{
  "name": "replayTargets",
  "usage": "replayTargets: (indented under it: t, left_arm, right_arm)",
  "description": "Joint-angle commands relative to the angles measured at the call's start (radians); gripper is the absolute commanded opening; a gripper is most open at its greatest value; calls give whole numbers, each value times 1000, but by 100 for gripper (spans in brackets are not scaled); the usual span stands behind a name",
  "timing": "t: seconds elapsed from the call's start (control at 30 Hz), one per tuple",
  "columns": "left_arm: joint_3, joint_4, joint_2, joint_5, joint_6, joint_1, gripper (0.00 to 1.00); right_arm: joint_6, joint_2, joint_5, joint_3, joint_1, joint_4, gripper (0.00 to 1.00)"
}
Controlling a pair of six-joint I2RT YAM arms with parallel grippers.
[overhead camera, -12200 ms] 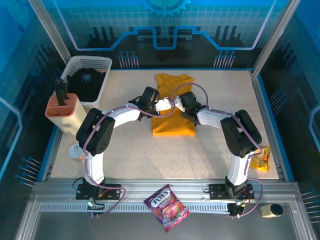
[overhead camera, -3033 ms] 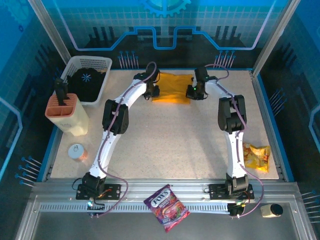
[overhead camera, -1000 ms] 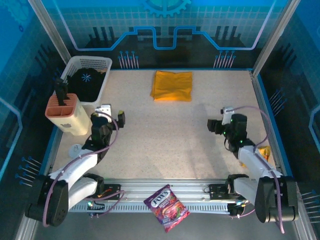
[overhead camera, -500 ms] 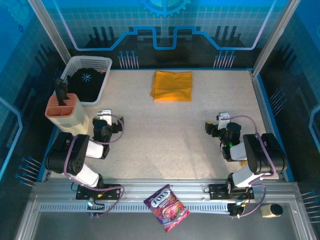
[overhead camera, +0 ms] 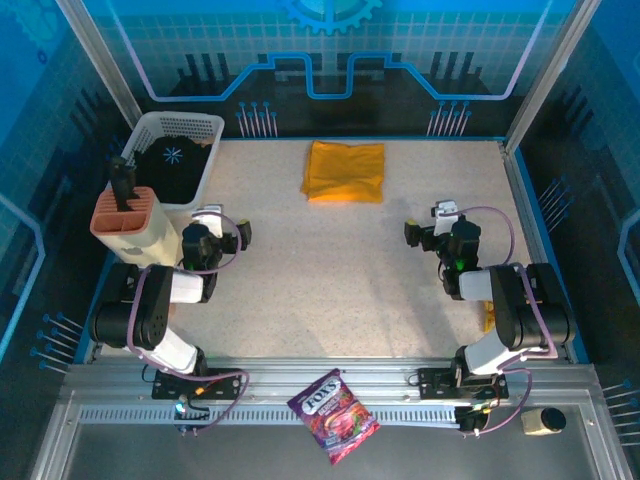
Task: Fold and stack the t-shirts
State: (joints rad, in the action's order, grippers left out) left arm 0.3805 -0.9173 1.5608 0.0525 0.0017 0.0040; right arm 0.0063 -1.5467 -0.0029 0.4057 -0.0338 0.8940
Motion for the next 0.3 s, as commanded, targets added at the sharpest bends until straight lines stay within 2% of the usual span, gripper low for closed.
replayTargets:
  t: [0.0,0.27]
  left_arm:
    - [8,8,-8,-31,-3,7,99]
    - [6,6,-8,-34,-2,5,100]
  right_arm:
    - [-11,4,15,-6,-12,-3,100]
    - [-12,4,14,-7,-11,-4,100]
